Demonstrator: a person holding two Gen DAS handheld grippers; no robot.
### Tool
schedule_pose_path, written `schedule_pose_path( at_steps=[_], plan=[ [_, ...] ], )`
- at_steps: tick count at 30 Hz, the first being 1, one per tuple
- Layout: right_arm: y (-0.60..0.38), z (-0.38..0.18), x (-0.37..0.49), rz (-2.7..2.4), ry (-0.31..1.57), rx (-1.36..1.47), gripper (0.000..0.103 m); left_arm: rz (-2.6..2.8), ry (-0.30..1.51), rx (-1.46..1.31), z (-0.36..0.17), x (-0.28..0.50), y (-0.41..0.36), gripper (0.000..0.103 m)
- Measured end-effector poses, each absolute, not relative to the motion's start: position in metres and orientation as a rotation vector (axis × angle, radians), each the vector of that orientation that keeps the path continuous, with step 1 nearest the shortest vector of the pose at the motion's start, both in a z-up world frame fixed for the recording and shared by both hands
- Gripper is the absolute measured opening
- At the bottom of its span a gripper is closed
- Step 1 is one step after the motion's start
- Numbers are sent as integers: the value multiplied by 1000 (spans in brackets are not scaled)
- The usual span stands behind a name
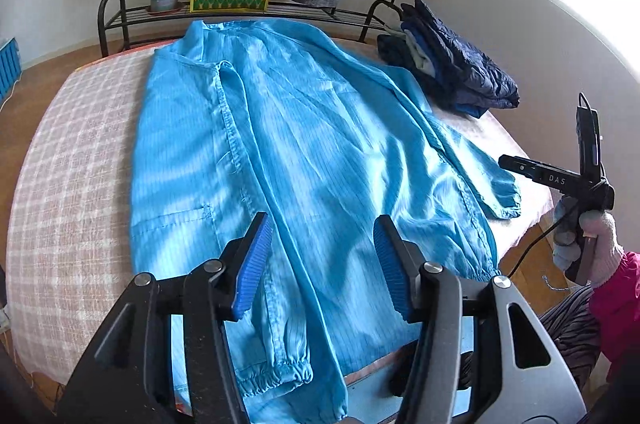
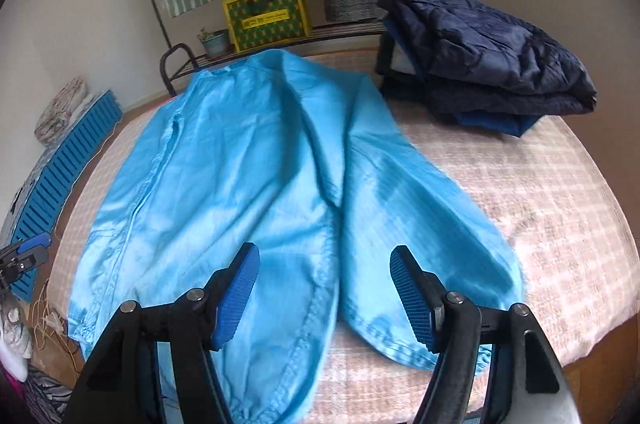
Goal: Fold large clothes
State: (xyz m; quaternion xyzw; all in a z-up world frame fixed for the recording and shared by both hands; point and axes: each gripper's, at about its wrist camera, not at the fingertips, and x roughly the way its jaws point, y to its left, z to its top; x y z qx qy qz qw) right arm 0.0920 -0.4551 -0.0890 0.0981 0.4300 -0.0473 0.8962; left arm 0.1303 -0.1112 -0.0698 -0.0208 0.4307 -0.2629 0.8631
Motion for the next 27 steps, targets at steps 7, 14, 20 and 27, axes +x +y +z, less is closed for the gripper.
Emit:
schedule_pose_path(
  at_steps=[7, 14, 20, 27],
  plan=[
    [-538, -101, 73, -291, 938, 319, 70, -559, 955, -78, -72, 150, -118, 54],
    [-603, -137, 54, -383, 931, 616, 70, -542, 1015, -153, -97, 155, -108, 54],
    [-626, -168, 52, -385, 929, 811, 67, -529, 968, -85, -93, 155, -116, 54],
    [-608, -167, 70, -264, 937, 784, 8, -550, 973, -49, -96, 154, -127, 54]
  ],
)
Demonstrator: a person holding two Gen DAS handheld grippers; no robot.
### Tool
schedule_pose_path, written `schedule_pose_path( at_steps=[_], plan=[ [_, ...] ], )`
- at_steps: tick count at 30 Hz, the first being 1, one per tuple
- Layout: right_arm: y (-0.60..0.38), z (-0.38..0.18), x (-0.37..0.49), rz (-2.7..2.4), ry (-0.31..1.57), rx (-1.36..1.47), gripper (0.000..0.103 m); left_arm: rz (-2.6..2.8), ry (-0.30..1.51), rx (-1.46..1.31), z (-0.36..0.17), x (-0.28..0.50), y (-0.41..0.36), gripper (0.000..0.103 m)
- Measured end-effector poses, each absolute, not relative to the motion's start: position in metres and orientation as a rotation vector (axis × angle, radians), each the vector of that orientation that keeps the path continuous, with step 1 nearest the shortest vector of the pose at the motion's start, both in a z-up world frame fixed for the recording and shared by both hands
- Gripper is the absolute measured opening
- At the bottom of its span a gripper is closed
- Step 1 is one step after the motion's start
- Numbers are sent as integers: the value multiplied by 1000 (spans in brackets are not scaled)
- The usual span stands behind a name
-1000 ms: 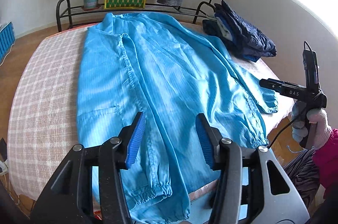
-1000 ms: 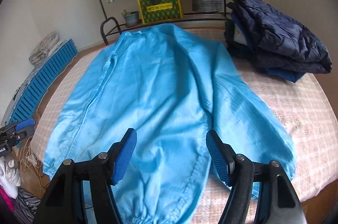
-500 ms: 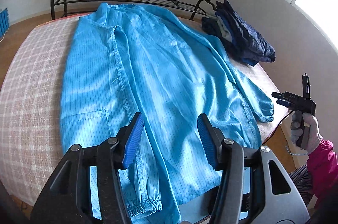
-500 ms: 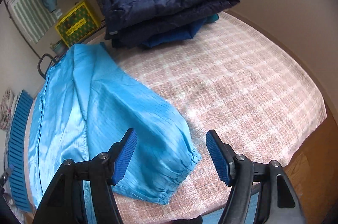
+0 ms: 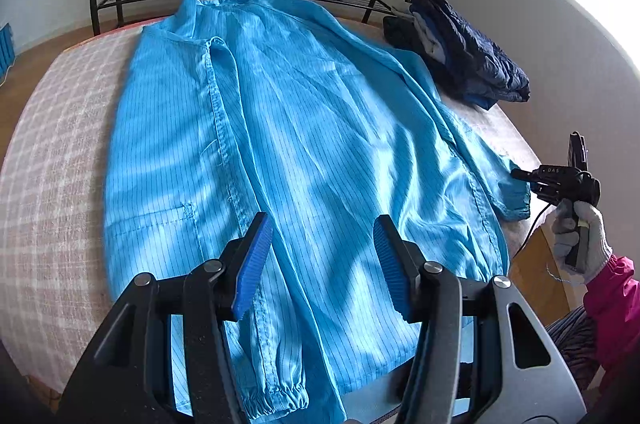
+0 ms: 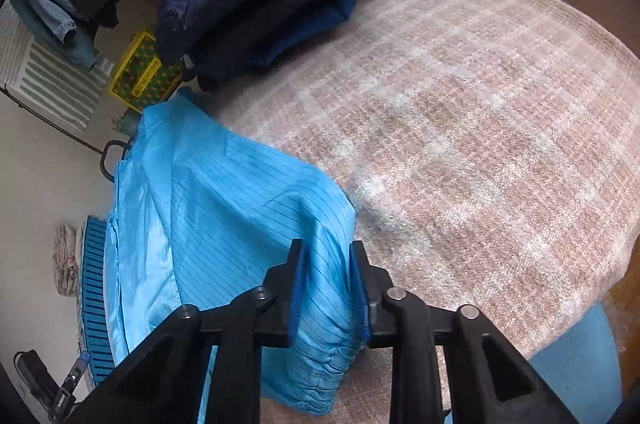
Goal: Fold large clothes
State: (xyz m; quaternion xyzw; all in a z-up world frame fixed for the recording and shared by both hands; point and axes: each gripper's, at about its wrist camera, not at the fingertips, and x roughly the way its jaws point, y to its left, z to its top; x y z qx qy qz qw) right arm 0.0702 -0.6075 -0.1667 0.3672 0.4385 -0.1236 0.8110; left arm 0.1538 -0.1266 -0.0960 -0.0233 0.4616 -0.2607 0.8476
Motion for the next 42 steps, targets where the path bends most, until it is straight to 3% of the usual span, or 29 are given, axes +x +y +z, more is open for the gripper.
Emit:
schedule_pose_path(
  at_steps=[2, 14, 24, 35, 37, 39, 42],
  plan=[
    [-599, -157, 71, -243, 909, 767, 1, -551, 974, -42, -97, 154, -128, 54],
    [-469, -57, 70, -33, 695, 318, 0, -504, 964, -81, -97, 163, -113, 54],
    [-302, -131, 74, 436, 966, 4, 0, -461, 985, -125, -103, 170, -95, 54],
    [-292, -142, 57, 639, 995, 45, 0, -553, 1074, -87, -126, 163, -126, 54],
    [-287, -138, 54, 693, 1013, 26, 9, -568, 1089, -90, -129, 163, -131, 54],
    [-288, -138, 51, 687, 1019, 11, 41, -577, 1102, -98, -131, 163, -134, 54],
    [-310, -127, 45, 692, 976, 97, 41, -592, 1135, -125, -138, 164, -137, 54]
  ],
)
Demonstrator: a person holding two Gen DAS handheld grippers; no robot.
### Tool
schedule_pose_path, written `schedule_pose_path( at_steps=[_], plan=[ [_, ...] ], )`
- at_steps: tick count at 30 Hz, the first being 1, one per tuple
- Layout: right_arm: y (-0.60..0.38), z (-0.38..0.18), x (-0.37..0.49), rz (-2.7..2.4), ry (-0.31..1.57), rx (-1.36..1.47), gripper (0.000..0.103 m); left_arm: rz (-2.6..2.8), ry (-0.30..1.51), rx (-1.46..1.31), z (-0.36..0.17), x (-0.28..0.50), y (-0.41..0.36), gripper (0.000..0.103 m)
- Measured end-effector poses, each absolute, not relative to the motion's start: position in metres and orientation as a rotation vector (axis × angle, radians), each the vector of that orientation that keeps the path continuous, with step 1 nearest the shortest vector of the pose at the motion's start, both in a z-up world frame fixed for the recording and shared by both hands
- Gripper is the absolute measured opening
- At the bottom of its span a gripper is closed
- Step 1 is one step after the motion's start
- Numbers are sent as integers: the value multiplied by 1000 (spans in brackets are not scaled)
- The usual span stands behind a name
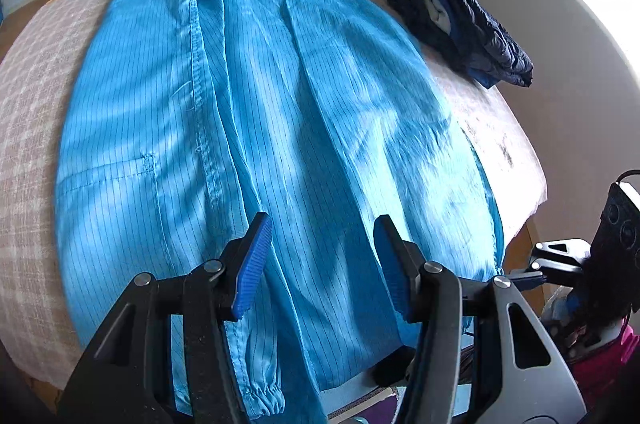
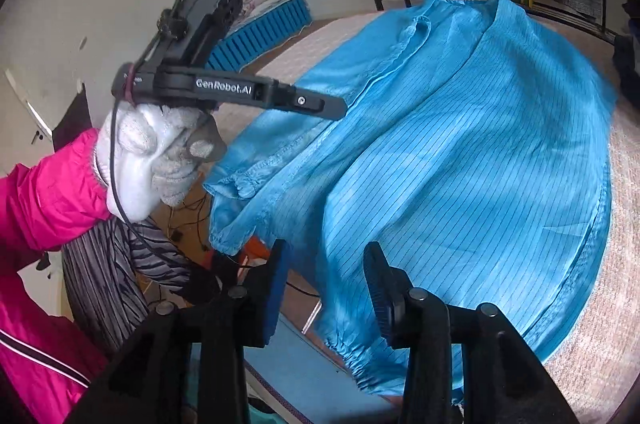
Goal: Fold large clothes
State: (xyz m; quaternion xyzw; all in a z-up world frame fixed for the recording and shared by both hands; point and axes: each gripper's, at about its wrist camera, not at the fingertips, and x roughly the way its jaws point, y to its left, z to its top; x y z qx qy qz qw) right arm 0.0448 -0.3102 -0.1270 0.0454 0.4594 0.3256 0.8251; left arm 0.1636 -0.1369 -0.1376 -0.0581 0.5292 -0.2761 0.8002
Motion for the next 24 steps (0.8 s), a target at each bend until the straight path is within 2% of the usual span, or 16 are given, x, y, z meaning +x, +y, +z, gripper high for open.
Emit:
schedule_pose_path(
  at_steps=[4, 9, 12, 13, 16, 17, 19, 21, 22, 24],
  plan=[
    [-372, -112, 41, 575, 893, 298, 44, -618, 1193, -159, -150, 163, -142, 54],
    [-437, -136, 54, 383, 945, 538, 44, -651, 1255, -183, -164, 161, -152, 54],
    [-447, -156, 63, 320, 1014, 585, 44, -663, 1266, -187, -167, 159, -156, 54],
    [-447, -161, 66, 295, 1039, 583, 44, -665, 1264, -179, -167, 158, -158, 49],
    [-448, -172, 73, 257, 1081, 589, 44, -679, 1270, -140, -169, 156, -166, 20],
    [-448, -175, 76, 265, 1086, 605, 40, -683, 1271, -130, -170, 155, -169, 11],
    [-444, -178, 81, 278, 1092, 615, 27, -687, 1267, -105, -173, 154, -175, 6],
    [-438, -180, 84, 290, 1093, 615, 4, -684, 1257, -73, -174, 151, -180, 4],
    [-436, -179, 84, 285, 1093, 602, 0, -683, 1254, -63, -175, 149, -182, 2],
    [-434, -175, 82, 259, 1095, 559, 0, -688, 1251, -56, -176, 145, -187, 1]
  ],
)
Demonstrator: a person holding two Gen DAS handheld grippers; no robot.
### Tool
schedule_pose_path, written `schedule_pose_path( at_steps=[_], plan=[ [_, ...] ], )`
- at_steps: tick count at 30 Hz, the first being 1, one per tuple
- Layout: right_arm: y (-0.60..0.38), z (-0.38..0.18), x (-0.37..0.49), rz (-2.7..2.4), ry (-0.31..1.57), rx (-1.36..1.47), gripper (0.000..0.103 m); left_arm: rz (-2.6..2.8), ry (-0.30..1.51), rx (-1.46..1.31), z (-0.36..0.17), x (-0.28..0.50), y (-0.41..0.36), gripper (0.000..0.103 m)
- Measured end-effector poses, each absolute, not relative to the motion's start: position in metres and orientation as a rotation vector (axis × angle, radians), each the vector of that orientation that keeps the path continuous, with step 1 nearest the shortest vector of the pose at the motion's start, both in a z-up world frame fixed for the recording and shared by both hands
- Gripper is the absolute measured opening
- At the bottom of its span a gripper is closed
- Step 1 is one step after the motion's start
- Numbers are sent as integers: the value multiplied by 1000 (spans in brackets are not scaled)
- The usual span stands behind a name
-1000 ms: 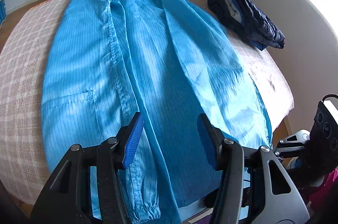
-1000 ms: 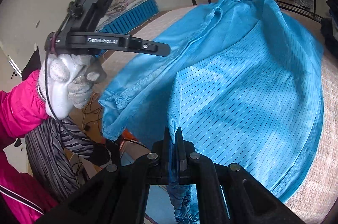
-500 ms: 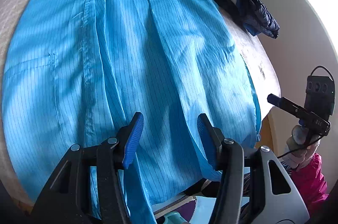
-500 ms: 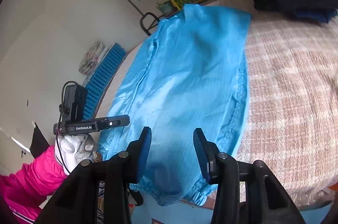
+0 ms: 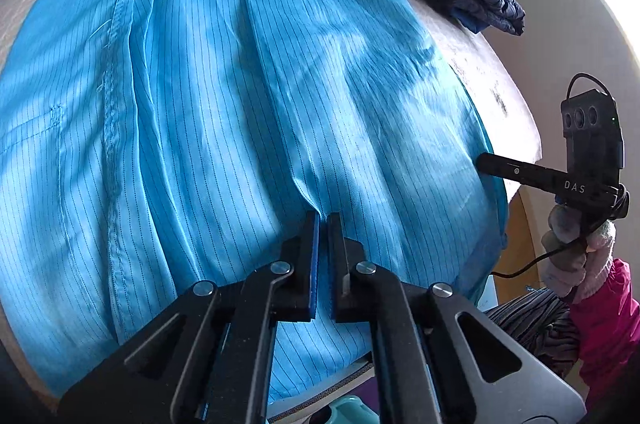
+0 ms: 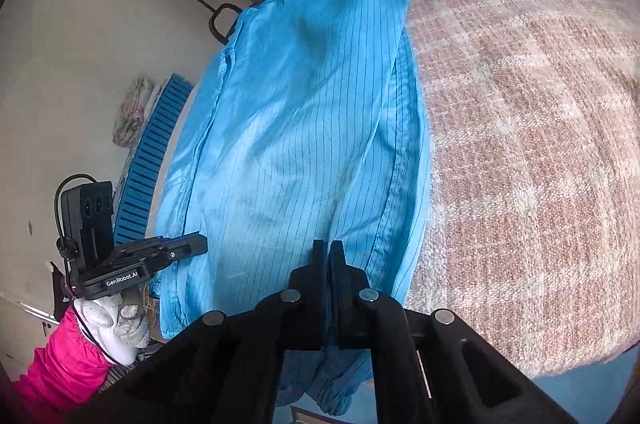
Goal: Fold large clothes
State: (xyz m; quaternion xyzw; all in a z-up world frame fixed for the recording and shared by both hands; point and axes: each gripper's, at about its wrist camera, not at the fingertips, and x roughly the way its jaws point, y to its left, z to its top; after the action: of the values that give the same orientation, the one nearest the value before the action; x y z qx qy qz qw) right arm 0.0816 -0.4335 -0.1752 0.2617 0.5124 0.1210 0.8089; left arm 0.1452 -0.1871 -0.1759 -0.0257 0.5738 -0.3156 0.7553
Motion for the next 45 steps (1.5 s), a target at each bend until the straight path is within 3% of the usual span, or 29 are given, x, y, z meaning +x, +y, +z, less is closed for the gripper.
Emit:
schedule_pose_path(
  at_steps=[10, 13, 14, 15, 16, 22, 24, 26, 27, 32, 37, 40, 42, 45],
  plan=[
    [-450, -165, 68, 169, 1082, 514, 0, -723, 1224, 13, -175, 132, -203, 1],
    [-454, -161, 67, 135, 1056, 499, 26, -732, 1226, 18, -175, 132, -200, 1],
    [-459, -160, 65, 126, 1043, 513, 44, -735, 1229, 20, -175, 131, -200, 1],
    [-463, -160, 65, 124, 1036, 533, 55, -738, 1232, 18, -174, 131, -199, 1],
    [-465, -162, 66, 136, 1033, 557, 57, -738, 1237, 12, -174, 131, -197, 1],
    [-461, -171, 80, 163, 1026, 563, 55, -723, 1238, 5, -163, 132, -192, 1],
    [-461, -178, 85, 202, 1036, 607, 21, -720, 1201, 6, -154, 130, -189, 1],
    [-458, -186, 89, 226, 1057, 643, 2, -714, 1187, 1, -151, 130, -189, 1],
    [-455, -186, 90, 223, 1064, 638, 0, -711, 1191, -4, -152, 129, -188, 1],
    [-453, -158, 84, 191, 1041, 565, 0, -702, 1185, 13, -153, 127, -189, 1],
    [-441, -184, 93, 180, 1097, 543, 0, -682, 1150, -34, -141, 128, -180, 1],
    [-444, -178, 96, 245, 1086, 567, 12, -675, 1094, -78, -126, 125, -177, 1],
    [-449, -170, 97, 258, 1054, 587, 36, -696, 1077, -126, -121, 121, -177, 1],
    [-460, -160, 98, 270, 1014, 601, 37, -746, 1075, -109, -124, 112, -195, 1]
  ],
)
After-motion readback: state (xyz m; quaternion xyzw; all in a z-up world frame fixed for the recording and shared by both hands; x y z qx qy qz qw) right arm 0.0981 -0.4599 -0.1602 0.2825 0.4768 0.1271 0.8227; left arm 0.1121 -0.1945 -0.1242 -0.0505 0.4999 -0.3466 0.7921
